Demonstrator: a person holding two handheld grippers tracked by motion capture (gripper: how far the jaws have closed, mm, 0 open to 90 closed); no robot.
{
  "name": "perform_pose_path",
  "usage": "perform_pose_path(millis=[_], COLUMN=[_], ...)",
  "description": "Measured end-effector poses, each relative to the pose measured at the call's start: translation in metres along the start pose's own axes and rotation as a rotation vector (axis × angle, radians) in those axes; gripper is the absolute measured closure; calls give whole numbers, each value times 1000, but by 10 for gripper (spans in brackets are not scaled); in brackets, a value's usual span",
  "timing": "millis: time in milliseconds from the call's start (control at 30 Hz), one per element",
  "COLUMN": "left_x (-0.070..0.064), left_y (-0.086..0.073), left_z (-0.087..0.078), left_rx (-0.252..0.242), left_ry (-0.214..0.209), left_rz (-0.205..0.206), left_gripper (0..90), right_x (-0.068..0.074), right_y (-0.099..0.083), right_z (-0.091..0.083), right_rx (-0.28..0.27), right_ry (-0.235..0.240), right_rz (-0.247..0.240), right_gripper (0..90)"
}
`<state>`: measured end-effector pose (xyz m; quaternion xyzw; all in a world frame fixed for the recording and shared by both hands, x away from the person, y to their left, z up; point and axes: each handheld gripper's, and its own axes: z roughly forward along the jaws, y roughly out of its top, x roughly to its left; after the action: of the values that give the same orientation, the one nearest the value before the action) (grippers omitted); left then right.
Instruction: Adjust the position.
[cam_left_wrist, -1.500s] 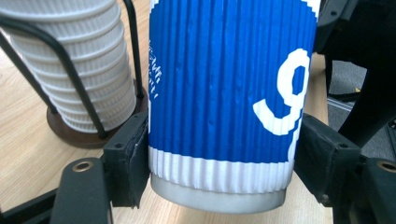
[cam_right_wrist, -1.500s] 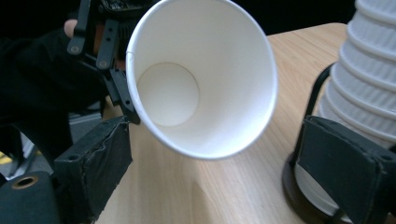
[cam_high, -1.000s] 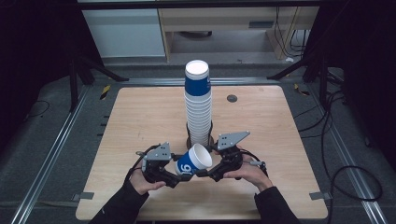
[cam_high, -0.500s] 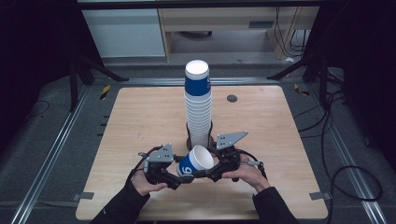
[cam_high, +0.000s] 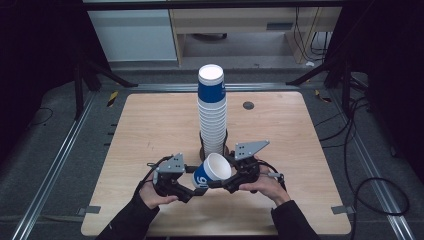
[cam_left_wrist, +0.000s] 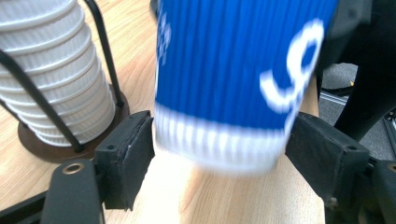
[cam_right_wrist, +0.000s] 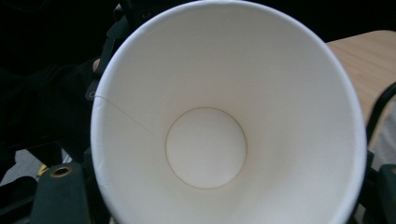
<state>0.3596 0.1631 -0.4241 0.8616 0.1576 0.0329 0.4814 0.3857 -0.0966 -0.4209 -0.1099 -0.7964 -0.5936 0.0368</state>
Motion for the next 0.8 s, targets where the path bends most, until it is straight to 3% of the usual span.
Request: perform_pose_path(millis=[100, 267, 633, 800], left_x=[3, 11, 30, 38], left_y=[-2, -6, -16, -20], left_z=[-2, -8, -25, -34], left_rx=[9, 15, -1, -13], left_ry=[17, 62, 204, 260], left_rz=[-12, -47, -144, -185], left_gripper=[220, 214, 206, 204], right_x=[0, -4, -16, -21], right_y=[3, 3, 0, -1], right_z=[-9, -23, -53, -65], right_rx=[2, 50, 88, 81], right_ry=[-36, -139, -343, -405], right_rz=[-9, -24, 42, 68], right_gripper=[207, 206, 205, 205])
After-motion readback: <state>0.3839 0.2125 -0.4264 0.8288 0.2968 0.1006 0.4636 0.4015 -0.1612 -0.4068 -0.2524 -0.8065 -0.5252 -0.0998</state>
